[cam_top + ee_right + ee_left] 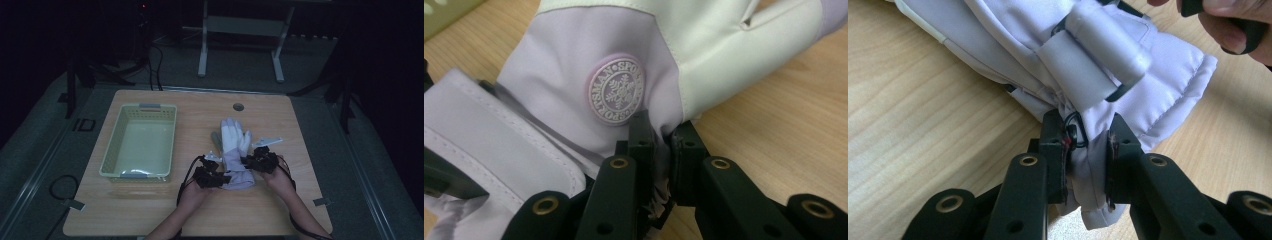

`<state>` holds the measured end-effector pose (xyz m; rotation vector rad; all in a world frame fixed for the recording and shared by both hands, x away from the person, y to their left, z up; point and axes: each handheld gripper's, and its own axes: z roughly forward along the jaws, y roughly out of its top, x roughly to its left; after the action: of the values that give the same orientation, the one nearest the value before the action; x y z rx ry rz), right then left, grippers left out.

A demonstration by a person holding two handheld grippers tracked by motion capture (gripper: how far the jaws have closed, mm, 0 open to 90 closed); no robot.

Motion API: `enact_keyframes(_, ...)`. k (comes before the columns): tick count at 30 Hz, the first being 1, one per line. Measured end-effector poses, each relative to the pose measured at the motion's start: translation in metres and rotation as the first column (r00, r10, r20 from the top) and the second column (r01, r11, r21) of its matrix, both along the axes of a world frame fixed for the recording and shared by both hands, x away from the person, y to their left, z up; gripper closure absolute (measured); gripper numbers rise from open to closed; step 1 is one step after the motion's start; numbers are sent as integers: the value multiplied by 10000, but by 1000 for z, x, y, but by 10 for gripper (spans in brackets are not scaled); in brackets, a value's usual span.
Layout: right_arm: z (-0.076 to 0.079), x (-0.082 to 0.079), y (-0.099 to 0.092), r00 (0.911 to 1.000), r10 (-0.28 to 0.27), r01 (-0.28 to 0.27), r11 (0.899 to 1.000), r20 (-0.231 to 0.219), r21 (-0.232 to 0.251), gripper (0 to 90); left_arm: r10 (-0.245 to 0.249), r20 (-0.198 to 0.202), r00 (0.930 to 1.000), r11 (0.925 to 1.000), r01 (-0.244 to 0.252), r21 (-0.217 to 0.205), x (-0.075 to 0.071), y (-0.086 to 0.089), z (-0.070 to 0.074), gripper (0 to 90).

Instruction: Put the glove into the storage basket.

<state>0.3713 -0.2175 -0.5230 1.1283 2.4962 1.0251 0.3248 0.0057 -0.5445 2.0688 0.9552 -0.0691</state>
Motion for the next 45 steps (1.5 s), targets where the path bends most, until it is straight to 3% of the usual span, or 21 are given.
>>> enact_keyframes(9, 24, -1, 10, 9991, -54, 59, 9999, 431, -120, 829, -319, 374, 9988, 9994, 313, 175, 4, 10, 25, 755)
enact_keyframes(23, 59, 1, 29, 9962, -142, 131, 9998, 865, 130, 829, -676, 989, 9928, 9969, 631, 475, 11, 32, 61, 754)
enact_keyframes(29, 73, 3, 39, 9944, -172, 138, 9994, 1040, 328, 829, -802, 1170, 9899, 9943, 711, 798, 14, 44, 82, 755)
enact_keyframes(38, 98, 8, 68, 9906, -56, -25, 9982, 1363, 593, 830, -632, 1558, 9858, 9927, 460, 1119, 16, 73, 110, 754)
enact_keyframes(45, 107, 15, 97, 9907, 155, -246, 9976, 1355, 651, 829, -443, 1601, 9861, 9921, 245, 1231, 16, 99, 119, 755)
